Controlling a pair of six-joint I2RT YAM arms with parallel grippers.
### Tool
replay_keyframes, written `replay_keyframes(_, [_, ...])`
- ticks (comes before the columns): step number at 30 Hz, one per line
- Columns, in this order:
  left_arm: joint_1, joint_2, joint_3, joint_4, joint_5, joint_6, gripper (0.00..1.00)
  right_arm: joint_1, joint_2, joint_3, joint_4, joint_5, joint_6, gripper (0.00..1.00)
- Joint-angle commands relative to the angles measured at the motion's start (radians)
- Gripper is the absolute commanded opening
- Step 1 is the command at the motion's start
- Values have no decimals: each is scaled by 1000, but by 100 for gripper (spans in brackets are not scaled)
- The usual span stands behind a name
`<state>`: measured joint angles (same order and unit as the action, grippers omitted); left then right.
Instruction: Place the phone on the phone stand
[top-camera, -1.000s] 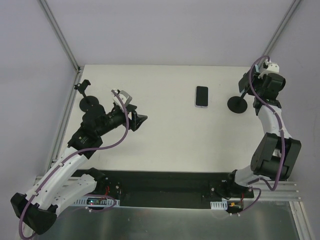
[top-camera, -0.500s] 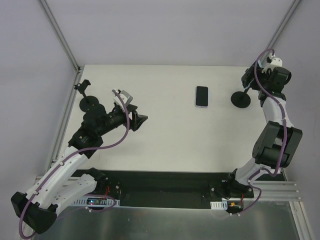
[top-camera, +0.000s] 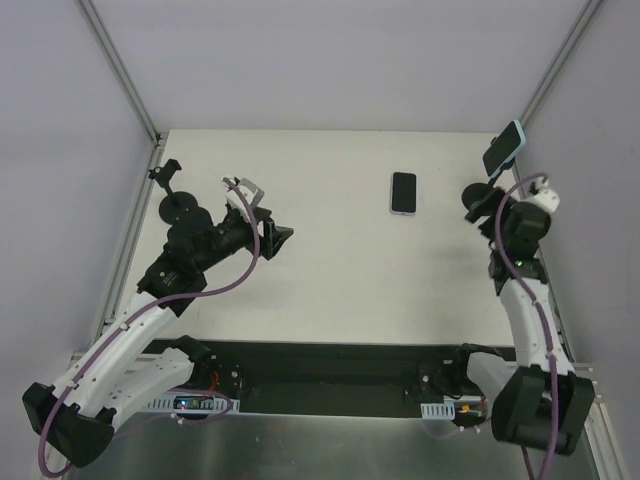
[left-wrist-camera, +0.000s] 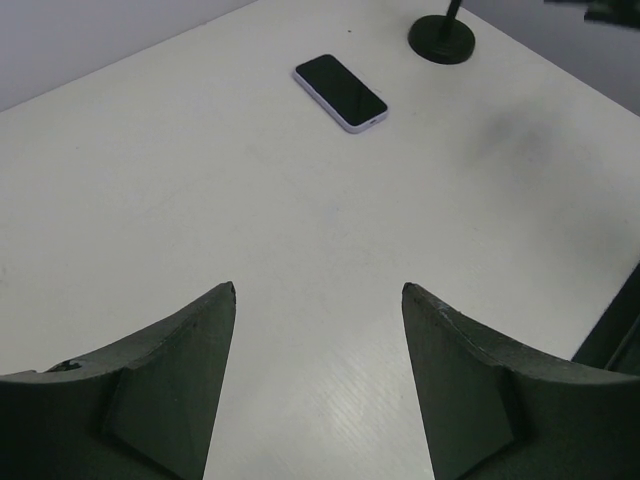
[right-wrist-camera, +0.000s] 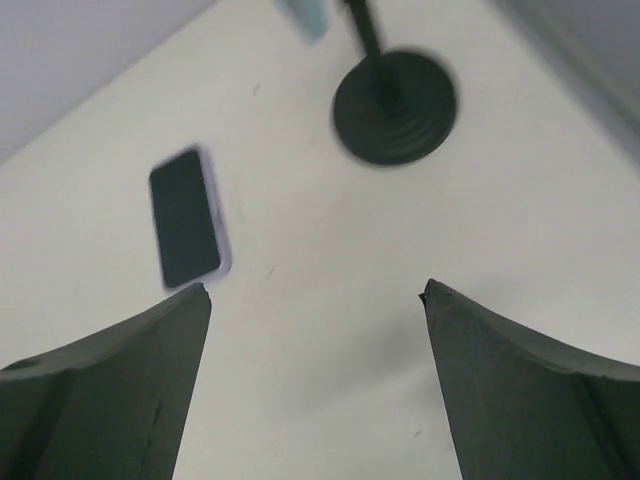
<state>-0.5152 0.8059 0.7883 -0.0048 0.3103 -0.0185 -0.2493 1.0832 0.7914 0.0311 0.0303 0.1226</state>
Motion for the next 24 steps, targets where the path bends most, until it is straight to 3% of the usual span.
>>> replay_keyframes(1, [26, 21, 38, -41, -205, -43, 66, 278, -169, -265, 171, 206, 77, 89])
replay_keyframes(2, [26, 32, 45, -59, -323, -52, 67, 401, -167, -324, 211, 166, 51, 88])
replay_keyframes(4, [29, 56, 52, -81, -465, -95, 70, 510, -91, -334, 312, 36, -79, 88])
replay_keyframes(6, [41, 68, 48, -98, -636, -153, 81, 671, -4, -241, 274, -133, -190, 88])
replay_keyframes(8, [61, 82, 45, -106, -703, -193, 88, 789, 116, -175, 198, -288, -306, 88])
replay_keyframes(12, [130, 107, 31, -109, -760, -293, 96, 808, 309, 17, 135, -653, -324, 89])
replay_keyframes(15, [182, 160, 35, -121, -786, -331, 99, 812, 447, 150, 67, -656, -226, 97])
replay_keyframes(19, [245, 232, 51, -156, -836, -392, 99, 828, 462, -13, 376, -665, -98, 97])
replay_keyframes(24, [394, 295, 90, -254, -705, -682, 99, 835, 396, -73, 359, -514, -83, 98])
